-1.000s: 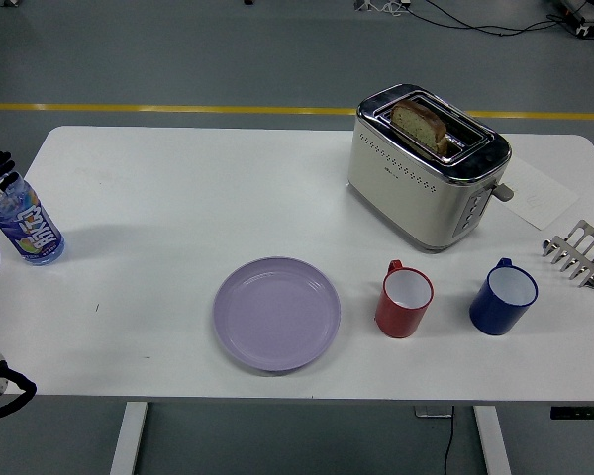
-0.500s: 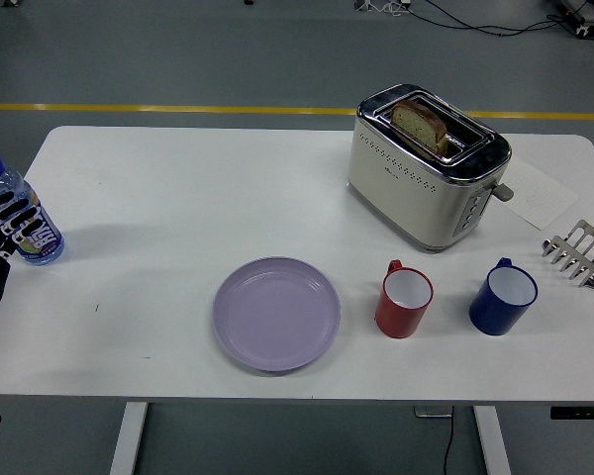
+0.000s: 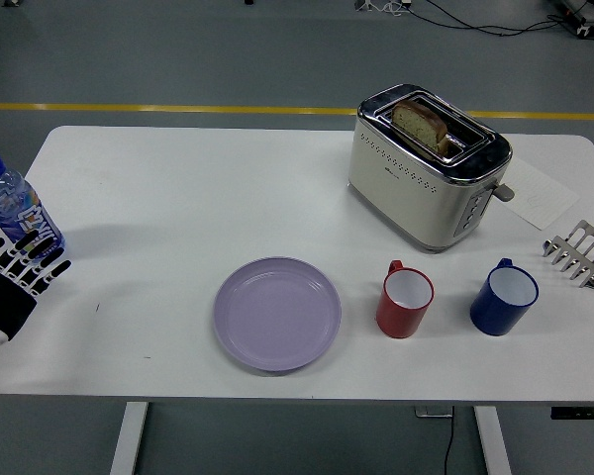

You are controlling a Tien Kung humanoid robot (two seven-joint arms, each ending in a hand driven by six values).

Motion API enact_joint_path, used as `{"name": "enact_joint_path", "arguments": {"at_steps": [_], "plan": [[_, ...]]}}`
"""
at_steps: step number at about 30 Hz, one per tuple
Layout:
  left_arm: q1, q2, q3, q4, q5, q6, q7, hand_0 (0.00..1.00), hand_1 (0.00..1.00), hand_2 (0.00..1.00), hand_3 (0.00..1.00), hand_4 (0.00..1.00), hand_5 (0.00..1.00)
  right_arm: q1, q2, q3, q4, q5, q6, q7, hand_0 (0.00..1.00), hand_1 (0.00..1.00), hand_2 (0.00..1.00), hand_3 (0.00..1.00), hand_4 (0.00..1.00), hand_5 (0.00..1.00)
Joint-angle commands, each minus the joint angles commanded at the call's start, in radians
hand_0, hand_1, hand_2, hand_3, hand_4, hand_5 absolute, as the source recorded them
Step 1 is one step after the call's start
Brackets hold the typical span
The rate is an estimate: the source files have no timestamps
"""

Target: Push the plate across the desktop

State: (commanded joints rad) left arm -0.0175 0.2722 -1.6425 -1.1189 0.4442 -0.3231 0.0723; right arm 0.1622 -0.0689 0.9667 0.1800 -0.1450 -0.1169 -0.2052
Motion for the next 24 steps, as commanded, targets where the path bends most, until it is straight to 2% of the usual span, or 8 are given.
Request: {"name": "enact_joint_path", "arguments": {"at_steps": [8, 19, 24], "plan": [[-0.015, -0.029, -0.006, -0.002, -0.002, -0.004, -0.013, 0.609, 0.678, 0.675, 0.641, 0.451, 0.998, 0.003, 0.0, 0.014, 0.0, -0.019, -0.002, 0.001, 0.642, 0.645, 0.702, 0.606, 0.434, 0.257], [-0.054, -0.104, -0.051, 0.009, 0.019, -0.005, -0.014, 0.618, 0.681, 0.677, 0.645, 0.472, 0.998, 0.007, -0.001, 0.012, 0.0, -0.021, 0.0, 0.004, 0.643, 0.645, 0.702, 0.606, 0.433, 0.255], [-0.058, -0.123, -0.065, 0.013, 0.025, -0.006, -0.014, 0.618, 0.681, 0.677, 0.645, 0.472, 0.998, 0.008, -0.001, 0.01, 0.0, -0.02, 0.0, 0.006, 0.643, 0.645, 0.702, 0.606, 0.433, 0.255]]}}
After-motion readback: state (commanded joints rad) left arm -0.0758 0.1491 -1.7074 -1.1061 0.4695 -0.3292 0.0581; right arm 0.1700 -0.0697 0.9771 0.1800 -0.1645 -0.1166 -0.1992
